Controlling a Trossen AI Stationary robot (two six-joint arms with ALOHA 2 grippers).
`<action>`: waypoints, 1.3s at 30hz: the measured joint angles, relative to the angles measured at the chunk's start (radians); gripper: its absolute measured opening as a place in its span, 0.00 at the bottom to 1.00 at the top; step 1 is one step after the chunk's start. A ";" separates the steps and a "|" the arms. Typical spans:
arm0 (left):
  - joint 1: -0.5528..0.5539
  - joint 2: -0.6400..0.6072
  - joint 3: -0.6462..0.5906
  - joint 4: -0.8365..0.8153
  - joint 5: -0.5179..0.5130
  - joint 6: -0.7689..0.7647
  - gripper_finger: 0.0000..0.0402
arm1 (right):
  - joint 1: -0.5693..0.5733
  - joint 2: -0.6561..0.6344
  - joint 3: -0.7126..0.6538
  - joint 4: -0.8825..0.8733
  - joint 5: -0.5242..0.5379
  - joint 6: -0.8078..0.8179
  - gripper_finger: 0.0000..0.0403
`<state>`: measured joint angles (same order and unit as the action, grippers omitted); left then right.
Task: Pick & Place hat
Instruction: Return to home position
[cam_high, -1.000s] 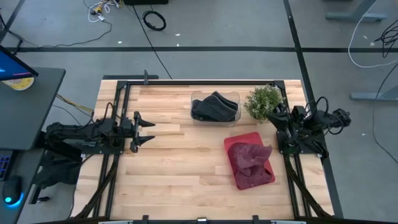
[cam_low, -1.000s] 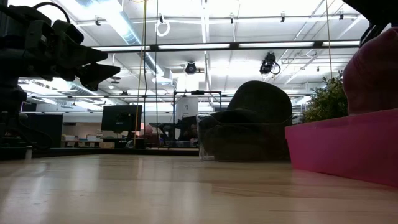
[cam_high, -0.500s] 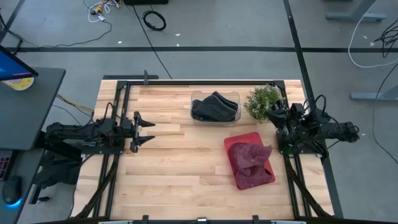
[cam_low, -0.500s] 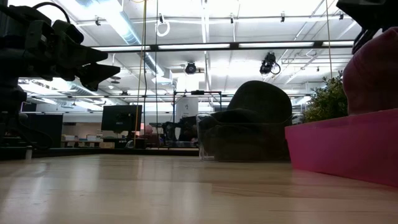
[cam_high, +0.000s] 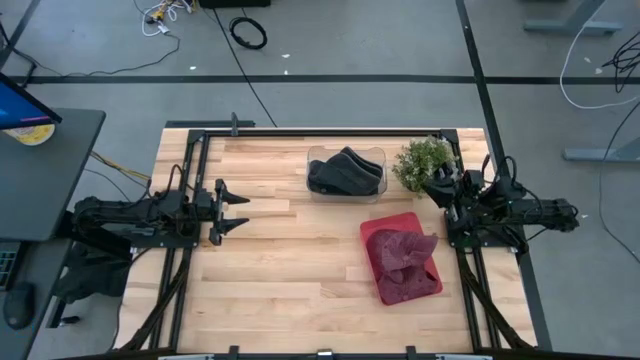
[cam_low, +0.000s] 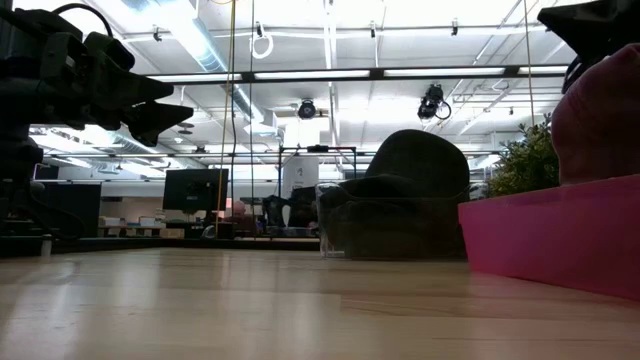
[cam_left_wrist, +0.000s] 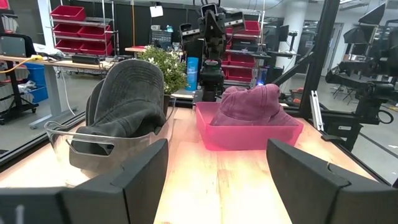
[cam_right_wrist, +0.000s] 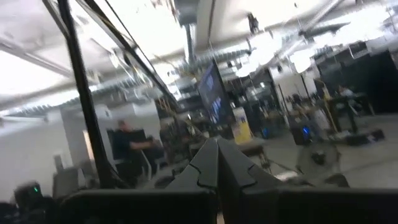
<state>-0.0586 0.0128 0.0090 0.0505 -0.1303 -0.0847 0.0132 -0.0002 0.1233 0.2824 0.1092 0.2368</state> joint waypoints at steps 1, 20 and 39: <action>0.000 0.000 0.000 0.000 0.000 0.000 0.69 | 0.000 0.000 -0.019 0.045 -0.005 -0.002 0.00; 0.000 0.000 0.000 0.000 0.000 0.000 0.69 | 0.000 0.000 -0.106 -0.126 -0.058 -0.086 0.00; 0.000 0.000 0.000 0.000 0.000 0.000 0.69 | 0.000 0.008 -0.106 -0.271 -0.100 -0.182 0.02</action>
<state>-0.0582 0.0128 0.0090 0.0505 -0.1299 -0.0851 0.0135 0.0074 0.0177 0.0109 0.0091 0.0544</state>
